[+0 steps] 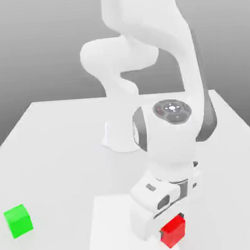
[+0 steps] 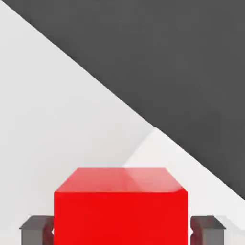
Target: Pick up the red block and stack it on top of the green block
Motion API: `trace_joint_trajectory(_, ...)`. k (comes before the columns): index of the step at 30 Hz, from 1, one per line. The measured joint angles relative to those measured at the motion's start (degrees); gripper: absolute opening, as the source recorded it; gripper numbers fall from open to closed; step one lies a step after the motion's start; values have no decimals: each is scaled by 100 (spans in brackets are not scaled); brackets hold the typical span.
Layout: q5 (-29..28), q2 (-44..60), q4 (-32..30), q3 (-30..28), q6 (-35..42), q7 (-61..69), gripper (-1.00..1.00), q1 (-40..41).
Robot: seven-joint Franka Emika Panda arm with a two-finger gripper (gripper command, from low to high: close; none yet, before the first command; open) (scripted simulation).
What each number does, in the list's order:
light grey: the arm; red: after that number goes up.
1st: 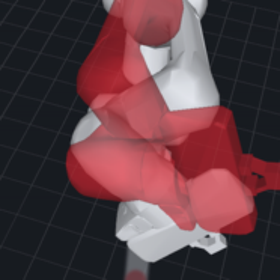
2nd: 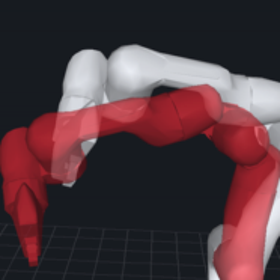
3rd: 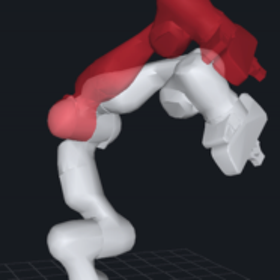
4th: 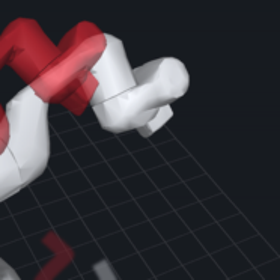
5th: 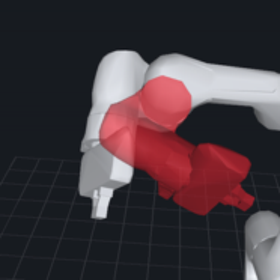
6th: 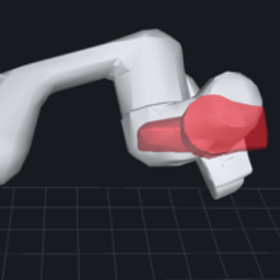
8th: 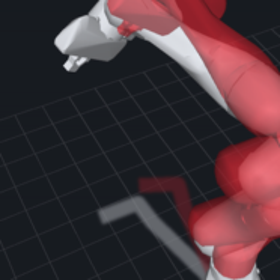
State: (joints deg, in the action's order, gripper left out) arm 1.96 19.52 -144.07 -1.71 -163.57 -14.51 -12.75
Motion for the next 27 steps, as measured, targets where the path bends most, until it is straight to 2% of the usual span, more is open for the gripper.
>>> trace_joint_trajectory(3, -4, 36, 4, 6, -28, -2, -100, 6)
trace_joint_trajectory(9, -88, -936, -134, -105, 809, 82, -100, 46)
trace_joint_trajectory(27, 185, -1208, 140, -1530, 1409, 4354, -100, 2315)
